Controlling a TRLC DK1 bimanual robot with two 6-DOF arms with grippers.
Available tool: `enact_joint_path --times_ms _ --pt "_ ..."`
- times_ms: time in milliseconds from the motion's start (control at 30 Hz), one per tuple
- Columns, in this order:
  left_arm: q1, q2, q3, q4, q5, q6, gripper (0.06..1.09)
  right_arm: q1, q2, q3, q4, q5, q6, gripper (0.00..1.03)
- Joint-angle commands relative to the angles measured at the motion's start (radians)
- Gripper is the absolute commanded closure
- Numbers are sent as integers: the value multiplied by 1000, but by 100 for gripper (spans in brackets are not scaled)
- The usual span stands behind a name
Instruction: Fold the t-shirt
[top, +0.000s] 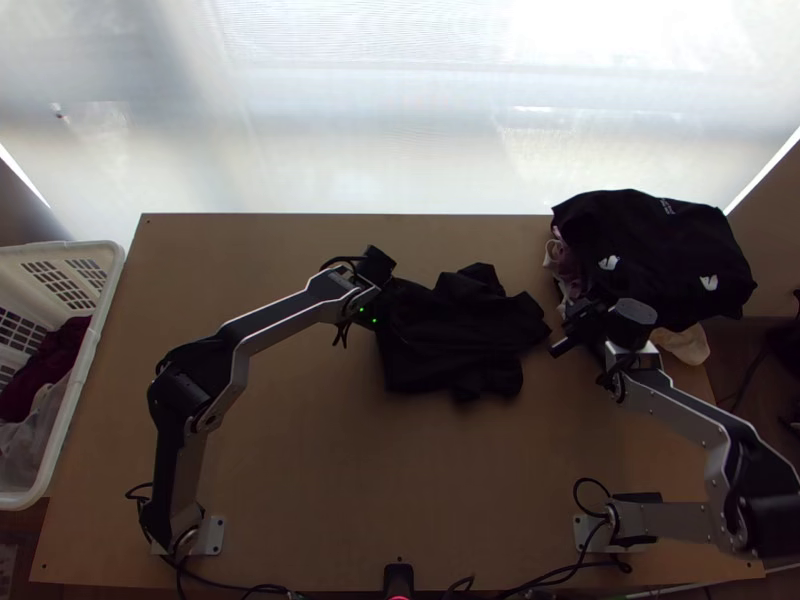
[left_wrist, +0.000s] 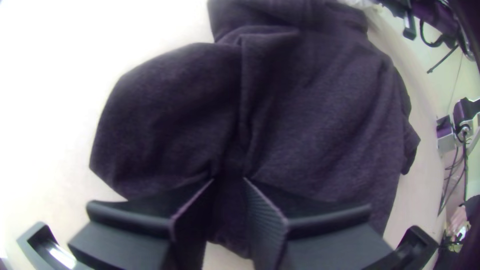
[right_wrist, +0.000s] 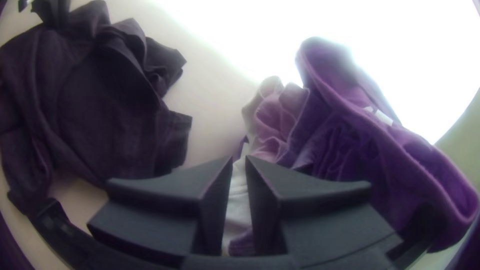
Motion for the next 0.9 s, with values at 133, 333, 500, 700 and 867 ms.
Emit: enact_joint_path --times_ms 133,333,500,700,867 --pt "2 -145 -16 -10 19 -35 10 223 -303 5 -389 10 82 42" --pt "18 -254 -25 -45 77 -52 10 424 -306 0 -511 41 33 5" --pt "51 -328 -25 -113 166 -63 10 545 -280 3 -511 88 -13 5" --pt "104 -395 -66 -134 186 -57 10 705 -231 -1 -498 148 -8 5" --pt "183 -432 -89 -134 186 -52 10 812 -191 -4 -495 187 -8 5"
